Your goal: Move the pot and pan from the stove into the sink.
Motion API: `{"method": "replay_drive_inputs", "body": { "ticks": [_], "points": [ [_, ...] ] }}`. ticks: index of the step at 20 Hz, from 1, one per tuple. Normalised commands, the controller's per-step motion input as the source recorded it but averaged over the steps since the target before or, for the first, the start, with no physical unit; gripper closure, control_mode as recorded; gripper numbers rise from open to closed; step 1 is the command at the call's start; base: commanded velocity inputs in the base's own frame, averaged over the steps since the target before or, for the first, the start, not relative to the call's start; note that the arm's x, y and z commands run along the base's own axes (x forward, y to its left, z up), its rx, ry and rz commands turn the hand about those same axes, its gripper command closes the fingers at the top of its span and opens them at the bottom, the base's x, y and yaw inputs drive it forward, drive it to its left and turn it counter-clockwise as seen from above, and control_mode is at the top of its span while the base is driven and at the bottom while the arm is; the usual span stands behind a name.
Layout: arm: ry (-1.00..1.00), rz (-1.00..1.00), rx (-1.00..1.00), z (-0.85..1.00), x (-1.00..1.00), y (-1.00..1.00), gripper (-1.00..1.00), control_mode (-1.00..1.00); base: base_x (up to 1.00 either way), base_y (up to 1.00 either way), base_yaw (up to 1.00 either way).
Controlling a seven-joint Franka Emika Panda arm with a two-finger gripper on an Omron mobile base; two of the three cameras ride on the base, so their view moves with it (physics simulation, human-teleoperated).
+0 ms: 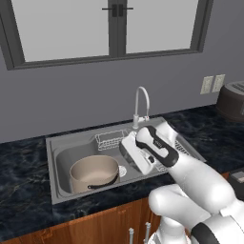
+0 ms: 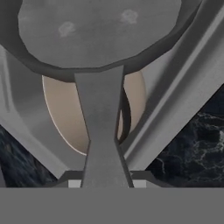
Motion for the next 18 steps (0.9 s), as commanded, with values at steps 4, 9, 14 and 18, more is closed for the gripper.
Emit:
{"method": "replay_drive_inputs", "body": {
  "ticks": [4, 9, 14, 18],
  "points": [
    [0.02, -0.05, 0.00, -0.38, 0.00, 0.00, 1.00, -1.00, 0.00, 0.00, 0.00],
    [0.00, -0.05, 0.00, -0.21, 0.00, 0.00, 1.00, -1.00, 0.00, 0.00, 0.00],
    [-0.04, -0.13, 0.00, 0.06, 0.03, 0.07, -1.00, -1.00, 0.00, 0.00, 0.00],
    [-0.09, -0.18, 0.00, 0.54, -0.01, 0.30, -1.00, -1.00, 0.00, 0.00, 0.00]
  ]
}}
